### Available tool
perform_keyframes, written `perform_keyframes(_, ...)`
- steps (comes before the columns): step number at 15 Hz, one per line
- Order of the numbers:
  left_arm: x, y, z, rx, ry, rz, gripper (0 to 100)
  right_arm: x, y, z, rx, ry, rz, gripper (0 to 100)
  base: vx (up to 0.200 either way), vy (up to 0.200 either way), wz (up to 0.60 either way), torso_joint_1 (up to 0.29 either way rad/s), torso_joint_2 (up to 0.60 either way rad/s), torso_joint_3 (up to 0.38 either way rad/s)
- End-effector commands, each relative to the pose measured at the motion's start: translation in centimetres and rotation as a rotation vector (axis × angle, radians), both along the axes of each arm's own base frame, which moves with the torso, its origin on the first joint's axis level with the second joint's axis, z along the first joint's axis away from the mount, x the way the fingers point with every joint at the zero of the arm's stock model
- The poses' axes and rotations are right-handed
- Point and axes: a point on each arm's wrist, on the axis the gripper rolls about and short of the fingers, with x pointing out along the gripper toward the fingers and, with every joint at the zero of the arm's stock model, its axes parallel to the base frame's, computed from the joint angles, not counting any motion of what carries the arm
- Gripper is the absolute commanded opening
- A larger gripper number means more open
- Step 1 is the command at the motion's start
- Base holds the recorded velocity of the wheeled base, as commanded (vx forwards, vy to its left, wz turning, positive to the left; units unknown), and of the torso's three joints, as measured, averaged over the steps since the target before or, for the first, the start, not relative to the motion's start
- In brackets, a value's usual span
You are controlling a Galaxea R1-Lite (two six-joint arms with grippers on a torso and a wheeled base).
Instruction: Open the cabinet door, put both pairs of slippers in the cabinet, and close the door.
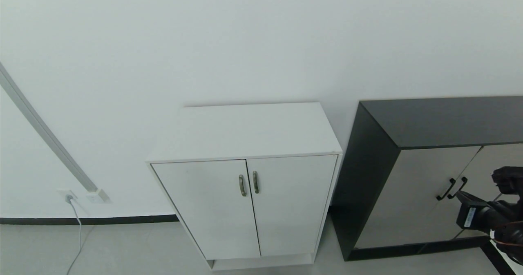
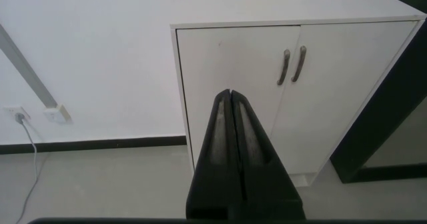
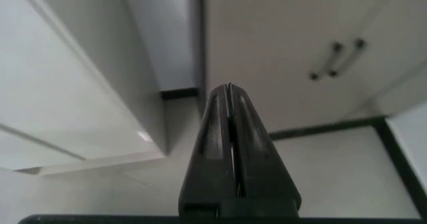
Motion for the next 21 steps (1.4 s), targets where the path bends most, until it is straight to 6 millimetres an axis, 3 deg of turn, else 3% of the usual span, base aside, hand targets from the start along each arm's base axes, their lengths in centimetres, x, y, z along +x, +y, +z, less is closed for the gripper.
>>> perform_keyframes(1, 0.0, 0.0, 0.0, 0.000, 0.001, 0.001, 0, -1.8, -1.3, 0.7, -0.010, -0.022, -0.063, 0, 0.000, 0.000, 0.00, 0.000, 0.00, 0.000)
perform_keyframes(4, 0.0, 0.0, 0.0, 0.000, 0.001, 0.001, 0, -3.1, -1.4, 1.7, -0.011, -0.044, -0.073, 0, 0.000, 0.000, 0.00, 0.000, 0.00, 0.000)
perform_keyframes(10, 0.0, 0.0, 0.0, 0.000, 0.001, 0.001, 0, -9.2, -0.8, 2.8, 0.014, 0.021, 0.002, 0, 0.000, 0.000, 0.00, 0.000, 0.00, 0.000)
perform_keyframes(13, 0.0, 0.0, 0.0, 0.000, 0.001, 0.001, 0, -12.1, -0.5, 2.5, 0.022, 0.042, 0.030, 0, 0.000, 0.000, 0.00, 0.000, 0.00, 0.000)
perform_keyframes(21, 0.0, 0.0, 0.0, 0.000, 0.001, 0.001, 0, -16.9, 0.0, 0.5, 0.043, 0.096, 0.094, 0, 0.000, 0.000, 0.00, 0.000, 0.00, 0.000)
